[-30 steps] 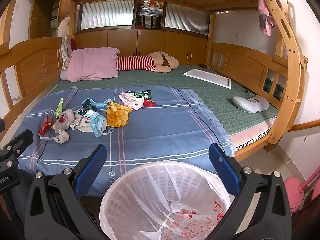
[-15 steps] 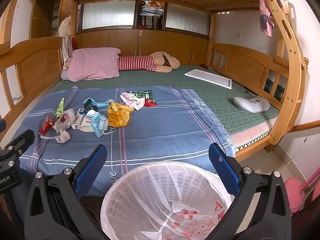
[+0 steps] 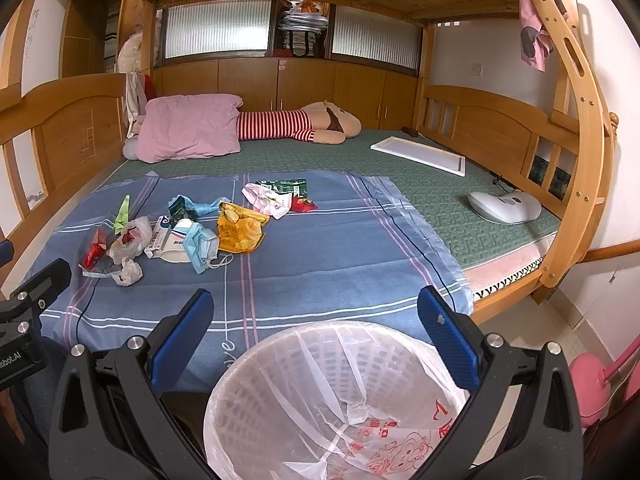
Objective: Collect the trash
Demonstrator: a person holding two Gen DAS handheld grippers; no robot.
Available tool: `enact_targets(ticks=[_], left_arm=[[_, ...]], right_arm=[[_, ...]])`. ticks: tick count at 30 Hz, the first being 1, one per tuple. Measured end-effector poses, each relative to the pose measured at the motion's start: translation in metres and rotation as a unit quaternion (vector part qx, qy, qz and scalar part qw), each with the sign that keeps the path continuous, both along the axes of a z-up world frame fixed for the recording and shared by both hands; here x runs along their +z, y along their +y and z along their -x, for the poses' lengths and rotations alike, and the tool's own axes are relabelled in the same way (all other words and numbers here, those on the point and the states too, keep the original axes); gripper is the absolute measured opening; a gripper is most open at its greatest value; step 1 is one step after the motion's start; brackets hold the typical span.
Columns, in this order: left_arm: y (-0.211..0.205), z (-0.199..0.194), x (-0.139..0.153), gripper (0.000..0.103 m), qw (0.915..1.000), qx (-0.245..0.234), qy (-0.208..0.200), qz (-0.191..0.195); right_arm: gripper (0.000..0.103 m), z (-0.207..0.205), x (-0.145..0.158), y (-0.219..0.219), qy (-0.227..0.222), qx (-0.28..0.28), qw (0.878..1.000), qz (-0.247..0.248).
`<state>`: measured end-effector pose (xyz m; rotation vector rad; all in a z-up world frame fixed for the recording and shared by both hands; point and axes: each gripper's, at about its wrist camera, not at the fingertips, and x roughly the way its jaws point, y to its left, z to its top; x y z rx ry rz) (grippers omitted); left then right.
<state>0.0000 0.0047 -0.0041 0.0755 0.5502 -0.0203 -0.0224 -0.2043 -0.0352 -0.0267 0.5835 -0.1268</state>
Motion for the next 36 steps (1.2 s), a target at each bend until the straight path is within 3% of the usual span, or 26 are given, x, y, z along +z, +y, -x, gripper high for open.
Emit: enact_targets(ticks=[36], left_arm=[[0.002, 0.002, -0.017, 0.100, 1.0000, 0.002, 0.003, 0.003]], right_arm=[[0.100, 0.002, -0.006, 0.004, 0.003, 0.001, 1.000, -0.005]])
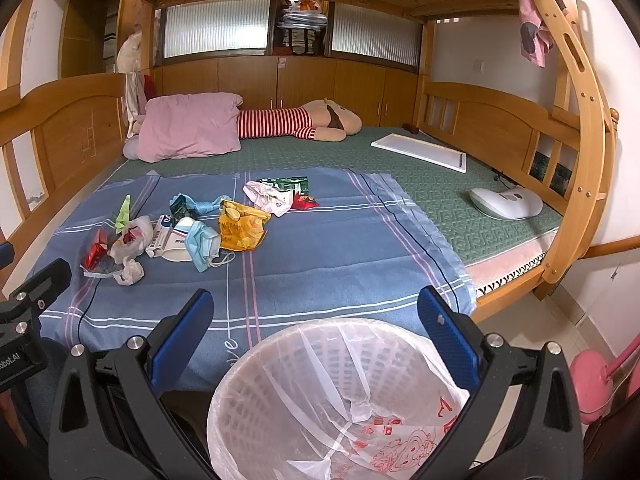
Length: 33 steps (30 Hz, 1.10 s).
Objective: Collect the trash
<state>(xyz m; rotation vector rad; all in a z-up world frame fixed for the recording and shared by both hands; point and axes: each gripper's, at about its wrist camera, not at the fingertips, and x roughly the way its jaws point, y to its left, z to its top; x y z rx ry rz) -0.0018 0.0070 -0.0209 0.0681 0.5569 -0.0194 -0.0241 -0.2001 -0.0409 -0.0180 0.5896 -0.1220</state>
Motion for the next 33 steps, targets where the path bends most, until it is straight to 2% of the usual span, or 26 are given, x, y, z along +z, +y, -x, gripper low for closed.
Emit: enact_targets(ticks=[33], left_arm=[[-0.0005, -0.0017, 0.0077, 0.100, 1.0000, 0.003, 0.004, 0.004]], right_arm=[[0.100, -0.0029, 0.0080, -0.0054, -0.001, 0.001, 1.000, 0.003]])
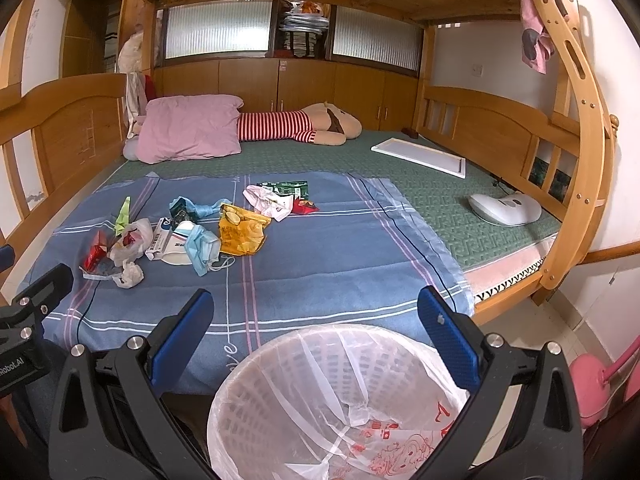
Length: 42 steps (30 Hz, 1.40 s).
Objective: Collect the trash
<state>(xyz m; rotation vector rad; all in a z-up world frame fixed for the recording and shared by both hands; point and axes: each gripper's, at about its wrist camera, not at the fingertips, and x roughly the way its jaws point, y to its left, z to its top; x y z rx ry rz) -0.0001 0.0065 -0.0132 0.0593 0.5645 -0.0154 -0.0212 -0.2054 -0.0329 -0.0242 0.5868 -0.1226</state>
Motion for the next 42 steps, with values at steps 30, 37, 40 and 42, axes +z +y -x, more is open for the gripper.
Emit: enact_targets(ticks=[30, 37, 40, 42], left_arm=[[0.092, -0.059, -0.066, 0.078, 0.9842, 0.063, 0.132, 0.100], [0.205, -0.112, -0.104, 0.064, 0.9523, 0.172, 0.168, 0.189], [0.241, -0.155, -0.111, 0.068, 0.9463, 0.190, 0.171, 0.198], [0.258, -0.188, -0.116, 0.074, 0.9495, 0.194, 0.174, 0.175]], right_arm=[[0.100, -0.026, -0.024, 0.005, 0.029, 0.010, 0.998, -0.048], [0.100, -0.061, -0.047, 0.047, 0.048, 0.054, 0.997, -0.017], [0.096, -0.074, -0.057, 0.067, 0.058, 0.068, 0.996, 0.008], [0.093, -0.083, -0.063, 0.077, 0.075, 0.078, 0.994, 0.015]])
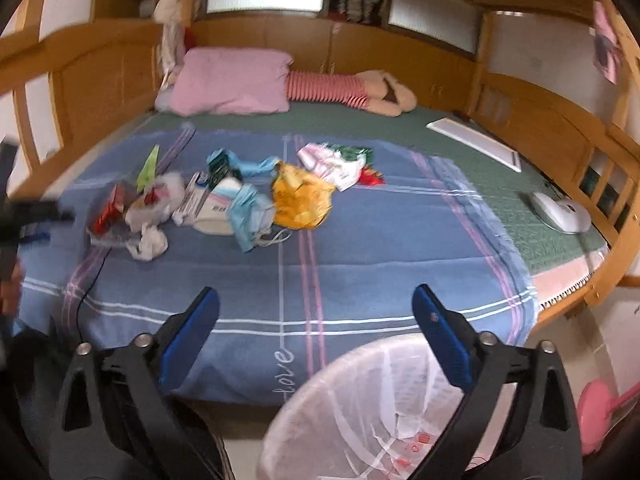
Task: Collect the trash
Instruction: 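Reach the left tool to the red cigarette box and close on it, then lift the red box with the left tool while the right tool grasps a clear plastic bag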
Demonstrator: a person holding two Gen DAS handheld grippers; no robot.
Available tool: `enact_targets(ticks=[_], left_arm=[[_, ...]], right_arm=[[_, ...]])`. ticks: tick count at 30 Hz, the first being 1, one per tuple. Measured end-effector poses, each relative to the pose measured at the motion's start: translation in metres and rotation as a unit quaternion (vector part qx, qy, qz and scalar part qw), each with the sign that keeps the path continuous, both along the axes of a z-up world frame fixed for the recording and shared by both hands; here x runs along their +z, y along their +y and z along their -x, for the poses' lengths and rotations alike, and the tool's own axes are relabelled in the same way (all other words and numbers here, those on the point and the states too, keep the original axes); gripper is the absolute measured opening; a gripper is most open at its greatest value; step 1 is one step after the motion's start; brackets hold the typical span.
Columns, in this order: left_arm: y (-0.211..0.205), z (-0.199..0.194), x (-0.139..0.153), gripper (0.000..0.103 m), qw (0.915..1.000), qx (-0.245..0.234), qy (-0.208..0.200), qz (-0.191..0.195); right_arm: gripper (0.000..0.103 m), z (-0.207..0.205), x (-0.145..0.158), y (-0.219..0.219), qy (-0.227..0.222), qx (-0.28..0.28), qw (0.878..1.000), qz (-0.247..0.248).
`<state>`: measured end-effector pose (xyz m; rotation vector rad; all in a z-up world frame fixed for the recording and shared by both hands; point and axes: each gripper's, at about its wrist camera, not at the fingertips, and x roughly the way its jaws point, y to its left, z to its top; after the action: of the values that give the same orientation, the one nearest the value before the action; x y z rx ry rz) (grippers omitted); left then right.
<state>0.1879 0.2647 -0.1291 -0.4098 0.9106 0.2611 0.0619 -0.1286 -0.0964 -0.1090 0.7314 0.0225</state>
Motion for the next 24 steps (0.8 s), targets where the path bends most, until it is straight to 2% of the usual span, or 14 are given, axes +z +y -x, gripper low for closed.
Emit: enact_targets(ticks=[2, 3, 5, 9, 11, 12, 14, 16, 21, 24], left_arm=[[0.010, -0.029, -0.006, 0.076, 0.9998, -0.021, 0.006, -0.001], [0.016, -0.046, -0.011, 0.080, 0.9994, -0.033, 0.007, 0.013], [0.029, -0.073, -0.021, 0.086, 0.9960, -0.057, -0.010, 0.069], [0.035, -0.112, -0.039, 0.086, 0.9927, -0.073, 0.016, 0.095], [0.036, -0.120, -0.050, 0.072, 0.9919, -0.079, 0.046, 0.088], [0.038, -0.125, -0.058, 0.063, 0.9901, -0.080, 0.064, 0.096], [0.047, -0.123, -0.060, 0.061, 0.9870, -0.070, 0.057, 0.133], [0.050, -0.117, -0.053, 0.060, 0.9858, -0.072, 0.046, 0.145], [0.069, -0.075, -0.010, 0.060, 0.9954, -0.028, -0.014, 0.090], [0.076, -0.039, 0.004, 0.060, 0.9975, 0.000, -0.033, 0.063]], right_arm=[[0.085, -0.011, -0.008, 0.010, 0.027, 0.012, 1.000, 0.002], [0.084, -0.017, -0.012, 0.015, 0.043, 0.018, 0.999, 0.000], [0.082, -0.028, -0.018, 0.025, 0.066, 0.024, 0.998, -0.001], [0.082, -0.053, -0.030, 0.057, 0.085, 0.033, 0.996, 0.006], [0.082, -0.065, -0.034, 0.075, 0.090, 0.036, 0.995, 0.001], [0.082, -0.073, -0.039, 0.086, 0.093, 0.038, 0.995, -0.006], [0.082, -0.085, -0.045, 0.102, 0.101, 0.043, 0.994, -0.027], [0.082, -0.099, -0.052, 0.121, 0.112, 0.055, 0.991, -0.055], [0.082, -0.137, -0.070, 0.169, 0.136, 0.069, 0.984, -0.090], [0.082, -0.153, -0.075, 0.189, 0.142, 0.064, 0.984, -0.085]])
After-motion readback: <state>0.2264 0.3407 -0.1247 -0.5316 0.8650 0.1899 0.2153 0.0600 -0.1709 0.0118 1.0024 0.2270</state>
